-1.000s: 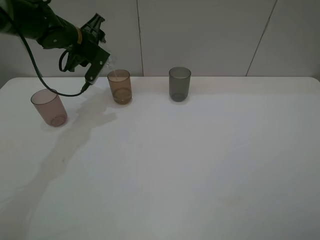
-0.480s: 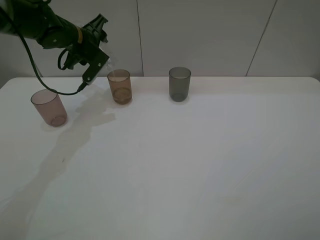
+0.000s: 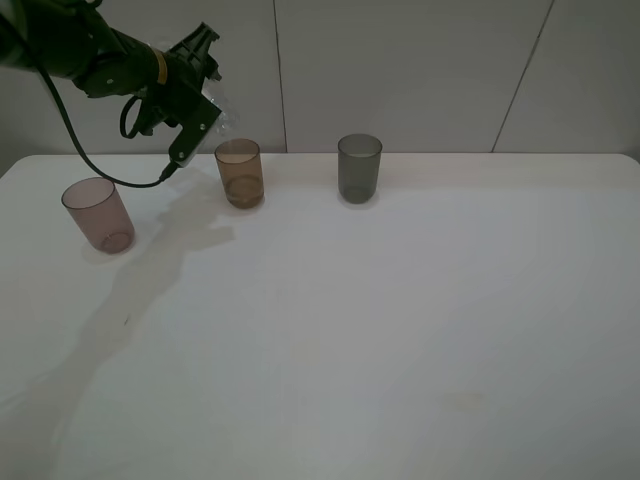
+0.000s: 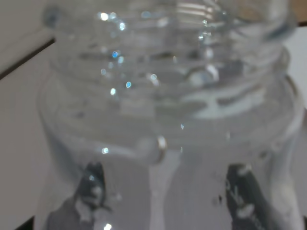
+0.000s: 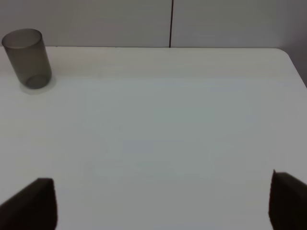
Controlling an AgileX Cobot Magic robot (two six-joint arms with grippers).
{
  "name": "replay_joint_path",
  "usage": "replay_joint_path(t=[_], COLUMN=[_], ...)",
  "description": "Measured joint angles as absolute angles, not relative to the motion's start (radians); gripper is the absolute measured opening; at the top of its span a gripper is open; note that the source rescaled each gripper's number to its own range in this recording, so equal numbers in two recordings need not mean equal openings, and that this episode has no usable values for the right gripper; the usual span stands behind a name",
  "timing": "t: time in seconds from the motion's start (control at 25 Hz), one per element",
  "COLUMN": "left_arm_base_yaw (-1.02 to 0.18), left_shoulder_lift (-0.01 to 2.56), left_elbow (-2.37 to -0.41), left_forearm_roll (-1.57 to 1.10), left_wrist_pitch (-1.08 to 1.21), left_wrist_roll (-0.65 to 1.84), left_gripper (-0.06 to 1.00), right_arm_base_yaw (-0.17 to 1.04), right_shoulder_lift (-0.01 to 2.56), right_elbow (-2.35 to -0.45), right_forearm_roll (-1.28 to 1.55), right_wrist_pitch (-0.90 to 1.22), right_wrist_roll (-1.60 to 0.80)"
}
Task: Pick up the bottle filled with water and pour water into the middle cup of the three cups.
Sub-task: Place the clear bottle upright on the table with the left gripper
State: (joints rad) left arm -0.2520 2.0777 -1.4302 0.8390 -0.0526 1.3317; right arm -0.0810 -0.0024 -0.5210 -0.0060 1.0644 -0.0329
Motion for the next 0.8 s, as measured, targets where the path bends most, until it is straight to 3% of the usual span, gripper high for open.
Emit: replay_joint_path(t=[0.48, 0.8], left_arm_base_yaw=[-0.252, -0.252], left_shoulder_lift=[2.078, 2.016], left_elbow=[-1.430, -1.430], left_forearm_roll=[0.829, 0.689], left_wrist_pitch=[-0.046, 0.141], left_wrist_roll=[1.333, 1.274], left_gripper=[0.02, 0.02], right_arm_base_yaw=[-0.081, -0.081], right_shoulder_lift=[-0.002, -0.002], right_elbow=[-0.521, -0.521], right_forearm_roll=[-0.006, -0.006], right_wrist_pitch=[1.064, 1.064], right_wrist_roll=[-0.033, -0.033])
